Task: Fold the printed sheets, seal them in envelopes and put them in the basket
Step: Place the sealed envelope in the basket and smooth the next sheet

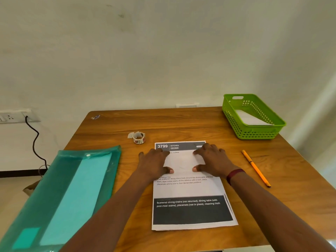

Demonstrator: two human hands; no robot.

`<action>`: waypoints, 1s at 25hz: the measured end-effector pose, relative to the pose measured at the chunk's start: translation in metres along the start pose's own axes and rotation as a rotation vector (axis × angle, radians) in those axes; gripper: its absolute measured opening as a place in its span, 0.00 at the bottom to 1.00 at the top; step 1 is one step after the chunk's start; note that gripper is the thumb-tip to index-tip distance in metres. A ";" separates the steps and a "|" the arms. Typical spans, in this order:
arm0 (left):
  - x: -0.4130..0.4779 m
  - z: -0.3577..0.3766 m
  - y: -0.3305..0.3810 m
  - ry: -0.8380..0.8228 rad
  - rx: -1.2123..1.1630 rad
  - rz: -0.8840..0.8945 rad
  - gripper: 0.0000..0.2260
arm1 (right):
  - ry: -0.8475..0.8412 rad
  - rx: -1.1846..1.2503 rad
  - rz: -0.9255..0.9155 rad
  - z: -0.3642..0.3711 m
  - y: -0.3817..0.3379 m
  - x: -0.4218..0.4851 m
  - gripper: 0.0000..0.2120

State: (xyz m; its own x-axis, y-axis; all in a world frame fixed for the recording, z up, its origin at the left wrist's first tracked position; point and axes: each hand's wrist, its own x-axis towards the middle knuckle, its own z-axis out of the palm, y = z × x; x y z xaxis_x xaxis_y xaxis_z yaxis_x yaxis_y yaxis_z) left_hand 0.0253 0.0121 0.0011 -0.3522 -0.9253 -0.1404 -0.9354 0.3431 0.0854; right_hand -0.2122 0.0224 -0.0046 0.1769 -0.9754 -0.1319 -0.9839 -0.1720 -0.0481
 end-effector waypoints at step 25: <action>-0.015 -0.024 0.002 0.363 -0.180 0.193 0.08 | 0.467 0.245 -0.069 -0.027 -0.022 -0.024 0.03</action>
State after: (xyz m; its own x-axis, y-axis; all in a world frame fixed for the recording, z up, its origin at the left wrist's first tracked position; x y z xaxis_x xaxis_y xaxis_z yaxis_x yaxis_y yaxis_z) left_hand 0.0292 0.0226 0.0272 -0.4561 -0.8548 0.2475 -0.8220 0.5113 0.2510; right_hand -0.1956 0.0459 0.0262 0.1568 -0.9300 0.3326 -0.9260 -0.2555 -0.2780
